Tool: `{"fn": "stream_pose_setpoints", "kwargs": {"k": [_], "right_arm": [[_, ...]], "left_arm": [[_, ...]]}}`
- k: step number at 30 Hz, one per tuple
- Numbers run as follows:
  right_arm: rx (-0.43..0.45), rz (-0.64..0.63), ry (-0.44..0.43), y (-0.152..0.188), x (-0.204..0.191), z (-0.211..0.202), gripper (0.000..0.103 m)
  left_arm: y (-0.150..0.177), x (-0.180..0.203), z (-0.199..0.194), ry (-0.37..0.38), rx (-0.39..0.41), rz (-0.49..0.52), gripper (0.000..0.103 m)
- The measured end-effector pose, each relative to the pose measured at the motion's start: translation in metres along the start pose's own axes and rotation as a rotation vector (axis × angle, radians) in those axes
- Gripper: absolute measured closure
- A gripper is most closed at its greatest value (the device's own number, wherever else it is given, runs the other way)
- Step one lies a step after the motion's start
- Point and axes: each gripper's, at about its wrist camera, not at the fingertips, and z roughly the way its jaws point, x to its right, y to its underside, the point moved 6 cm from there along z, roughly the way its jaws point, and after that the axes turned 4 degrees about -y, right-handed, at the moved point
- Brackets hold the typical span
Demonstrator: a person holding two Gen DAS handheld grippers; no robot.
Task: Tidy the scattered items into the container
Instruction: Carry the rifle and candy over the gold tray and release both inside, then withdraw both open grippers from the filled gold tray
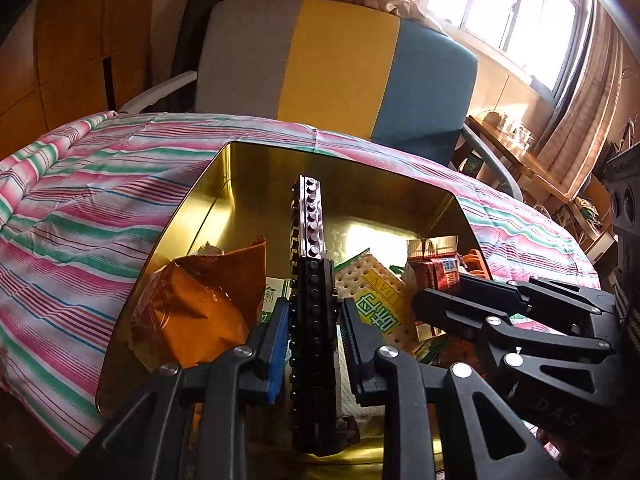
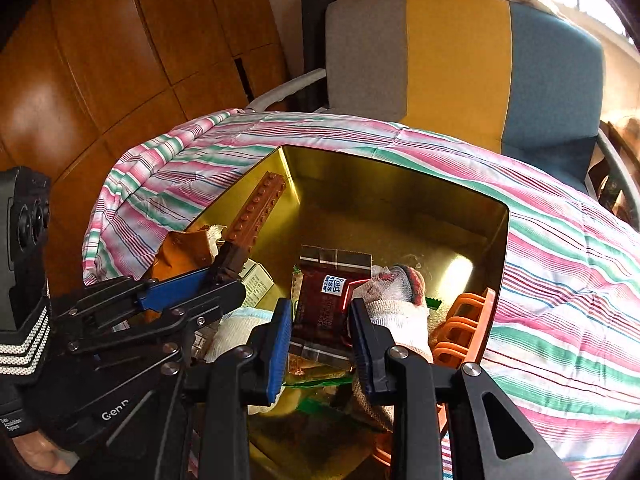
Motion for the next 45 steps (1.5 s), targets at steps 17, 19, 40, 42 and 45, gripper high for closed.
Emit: {"fn": "stream_pose_setpoints", "kwargs": {"k": [17, 19, 40, 42, 45], "right_arm": [[0.036, 0.019, 0.039, 0.003, -0.003, -0.015, 0.066], [0.059, 0.035, 0.063, 0.005, -0.004, -0.025, 0.058], [0.172, 0.104, 0.282, 0.035, -0.019, -0.085, 0.001], [0.169, 0.111, 0.274, 0.038, -0.021, -0.086, 0.0], [0.167, 0.111, 0.267, 0.04, -0.023, -0.086, 0.0]], "left_arm": [[0.005, -0.005, -0.029, -0.07, 0.057, -0.018, 0.055], [0.008, -0.004, -0.037, -0.106, 0.065, -0.014, 0.051], [0.045, -0.019, -0.096, -0.417, 0.057, -0.072, 0.049], [0.047, -0.019, -0.094, -0.415, 0.042, -0.068, 0.049], [0.049, -0.016, -0.092, -0.4, 0.036, -0.064, 0.049]]}}
